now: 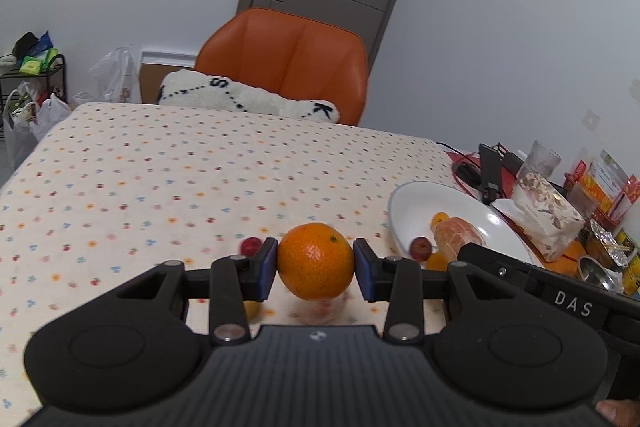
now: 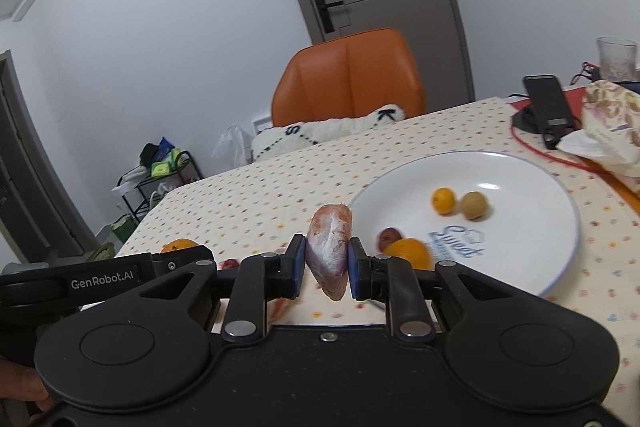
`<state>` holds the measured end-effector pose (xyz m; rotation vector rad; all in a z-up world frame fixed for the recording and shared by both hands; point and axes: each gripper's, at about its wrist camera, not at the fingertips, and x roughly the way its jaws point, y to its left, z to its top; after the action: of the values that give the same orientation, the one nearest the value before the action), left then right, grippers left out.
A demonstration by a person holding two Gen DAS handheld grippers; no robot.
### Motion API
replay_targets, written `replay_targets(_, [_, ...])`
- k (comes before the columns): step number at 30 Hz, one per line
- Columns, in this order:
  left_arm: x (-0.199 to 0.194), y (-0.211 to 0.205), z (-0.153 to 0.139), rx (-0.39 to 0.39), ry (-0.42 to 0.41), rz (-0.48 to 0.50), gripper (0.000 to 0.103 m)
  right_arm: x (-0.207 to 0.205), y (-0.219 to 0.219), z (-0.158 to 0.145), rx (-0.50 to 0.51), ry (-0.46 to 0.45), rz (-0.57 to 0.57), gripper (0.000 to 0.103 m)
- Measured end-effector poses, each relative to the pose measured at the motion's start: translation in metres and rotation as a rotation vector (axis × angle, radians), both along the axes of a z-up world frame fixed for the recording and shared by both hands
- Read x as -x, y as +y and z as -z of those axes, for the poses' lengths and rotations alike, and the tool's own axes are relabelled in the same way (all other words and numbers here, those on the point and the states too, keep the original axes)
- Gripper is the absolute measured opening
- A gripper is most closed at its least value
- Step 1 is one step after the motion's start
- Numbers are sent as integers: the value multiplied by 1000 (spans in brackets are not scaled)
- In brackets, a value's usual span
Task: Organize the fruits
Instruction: 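Carry the orange and pomelo segment over the white plate and open both tools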
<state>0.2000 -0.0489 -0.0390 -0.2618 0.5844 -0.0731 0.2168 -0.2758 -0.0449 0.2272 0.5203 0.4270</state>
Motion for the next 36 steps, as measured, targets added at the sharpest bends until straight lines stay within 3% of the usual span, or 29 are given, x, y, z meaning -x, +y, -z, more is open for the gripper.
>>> replay_targets(18, [-29,-61,6,-23,13,94,39,-8,-63,9,-9,16,113,20])
replay_targets(36, [-65,-116,15,-64,31,168,39,-31,-99,32,-42,51,175,21])
